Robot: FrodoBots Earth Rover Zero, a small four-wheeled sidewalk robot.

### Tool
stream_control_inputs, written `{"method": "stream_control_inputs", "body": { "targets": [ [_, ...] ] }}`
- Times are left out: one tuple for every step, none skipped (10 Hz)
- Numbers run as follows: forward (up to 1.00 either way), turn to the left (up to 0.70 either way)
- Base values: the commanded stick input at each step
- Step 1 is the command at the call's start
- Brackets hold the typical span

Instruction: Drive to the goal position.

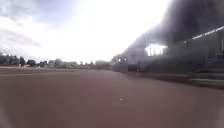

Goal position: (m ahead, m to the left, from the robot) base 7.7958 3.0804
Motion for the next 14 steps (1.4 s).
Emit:
{"method": "stream_control_inputs", "body": {
  "targets": [
    [0.7, 0.0],
    [0.7, 0.0],
    [0.7, 0.0],
    [0.7, 0.0],
    [0.7, 0.0],
    [0.7, 0.0],
    [0.7, 0.0],
    [0.7, 0.0],
    [0.7, 0.0],
    [0.7, 0.0],
    [0.7, 0.0],
    [0.7, 0.0],
    [0.7, 0.0],
    [0.7, 0.0]
  ]
}}
